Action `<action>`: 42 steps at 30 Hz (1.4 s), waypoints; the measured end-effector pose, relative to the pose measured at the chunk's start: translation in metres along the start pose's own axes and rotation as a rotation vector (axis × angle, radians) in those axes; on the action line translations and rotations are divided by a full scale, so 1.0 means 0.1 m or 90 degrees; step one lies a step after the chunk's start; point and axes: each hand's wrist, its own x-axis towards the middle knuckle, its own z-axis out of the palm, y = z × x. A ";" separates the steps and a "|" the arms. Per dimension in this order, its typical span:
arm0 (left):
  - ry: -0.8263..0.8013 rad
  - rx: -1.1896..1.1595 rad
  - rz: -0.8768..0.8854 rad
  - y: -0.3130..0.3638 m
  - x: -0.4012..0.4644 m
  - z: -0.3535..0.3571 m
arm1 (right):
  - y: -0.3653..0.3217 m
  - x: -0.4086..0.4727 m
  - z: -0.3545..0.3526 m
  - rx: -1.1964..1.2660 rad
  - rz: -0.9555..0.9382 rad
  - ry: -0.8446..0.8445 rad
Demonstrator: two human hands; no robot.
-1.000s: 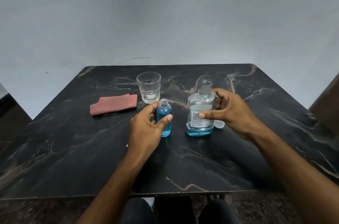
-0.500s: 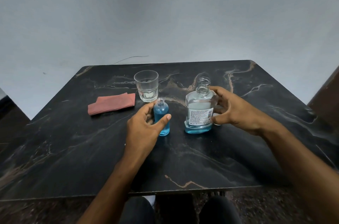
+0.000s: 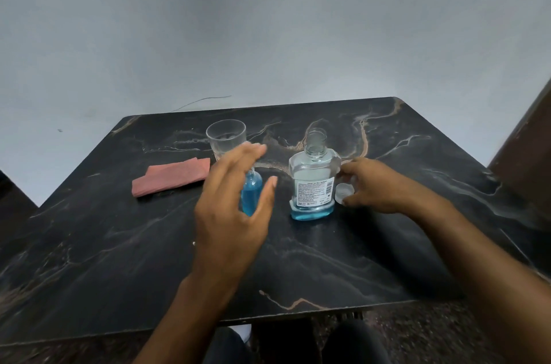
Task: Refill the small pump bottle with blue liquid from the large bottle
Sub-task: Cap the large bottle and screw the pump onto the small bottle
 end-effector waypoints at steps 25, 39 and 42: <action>-0.205 -0.219 -0.469 0.23 0.31 0.67 | -0.42 -0.15 -0.80 0.099 -0.112 0.196; -0.211 -0.218 -0.476 0.23 0.32 0.66 | -0.56 -0.08 -0.97 0.149 -0.171 0.115; -0.212 -0.221 -0.475 0.23 0.32 0.66 | -0.61 -0.06 -0.99 0.121 -0.202 0.061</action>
